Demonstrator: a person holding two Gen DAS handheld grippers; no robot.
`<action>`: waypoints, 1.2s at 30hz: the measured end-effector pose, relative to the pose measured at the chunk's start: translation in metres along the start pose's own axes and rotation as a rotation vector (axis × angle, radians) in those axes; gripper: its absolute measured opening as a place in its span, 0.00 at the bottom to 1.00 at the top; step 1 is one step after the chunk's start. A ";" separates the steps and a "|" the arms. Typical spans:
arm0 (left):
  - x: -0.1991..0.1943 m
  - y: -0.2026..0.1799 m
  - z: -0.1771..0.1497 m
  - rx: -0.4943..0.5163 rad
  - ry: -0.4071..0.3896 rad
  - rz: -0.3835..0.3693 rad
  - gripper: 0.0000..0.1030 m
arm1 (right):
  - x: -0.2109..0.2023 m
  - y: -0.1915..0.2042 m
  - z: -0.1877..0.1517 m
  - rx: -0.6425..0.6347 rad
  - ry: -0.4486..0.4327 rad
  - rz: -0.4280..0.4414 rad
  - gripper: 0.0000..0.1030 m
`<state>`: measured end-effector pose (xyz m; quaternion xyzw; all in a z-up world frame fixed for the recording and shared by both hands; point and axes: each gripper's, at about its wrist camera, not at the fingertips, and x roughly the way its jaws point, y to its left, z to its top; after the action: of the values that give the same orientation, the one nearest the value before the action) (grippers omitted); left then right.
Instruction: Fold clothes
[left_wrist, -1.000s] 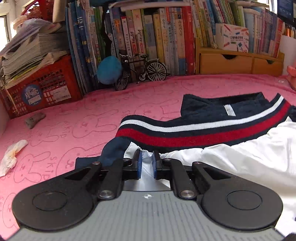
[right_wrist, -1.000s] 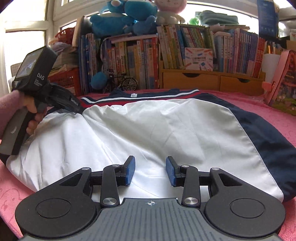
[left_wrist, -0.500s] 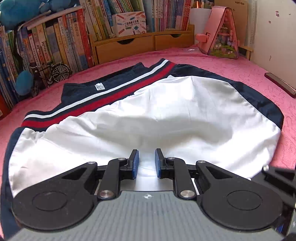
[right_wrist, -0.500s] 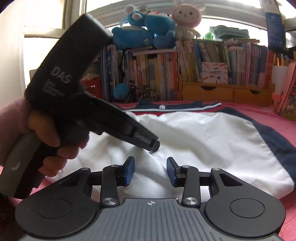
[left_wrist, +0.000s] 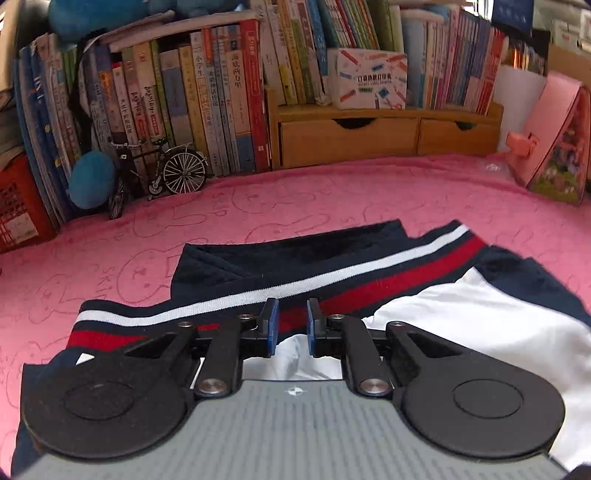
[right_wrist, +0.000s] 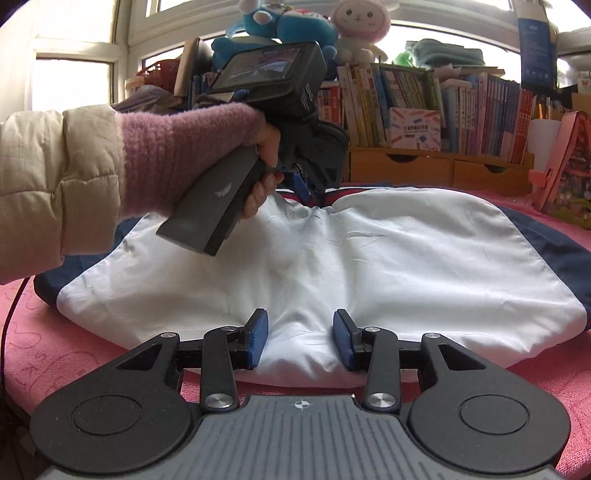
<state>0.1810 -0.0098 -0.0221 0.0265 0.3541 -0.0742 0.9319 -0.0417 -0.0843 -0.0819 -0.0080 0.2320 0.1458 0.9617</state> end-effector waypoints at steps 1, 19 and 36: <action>-0.010 0.002 -0.001 -0.016 0.002 -0.019 0.18 | 0.000 0.000 -0.001 -0.002 -0.003 -0.001 0.39; 0.006 -0.022 -0.029 0.066 0.105 0.058 0.37 | -0.004 0.005 -0.005 0.004 -0.024 -0.014 0.38; -0.078 -0.010 -0.049 -0.089 0.215 -0.053 0.25 | -0.008 0.002 -0.007 -0.005 -0.056 -0.016 0.38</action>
<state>0.0895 -0.0050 -0.0069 -0.0166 0.4553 -0.0795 0.8866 -0.0520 -0.0852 -0.0848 -0.0081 0.2048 0.1388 0.9689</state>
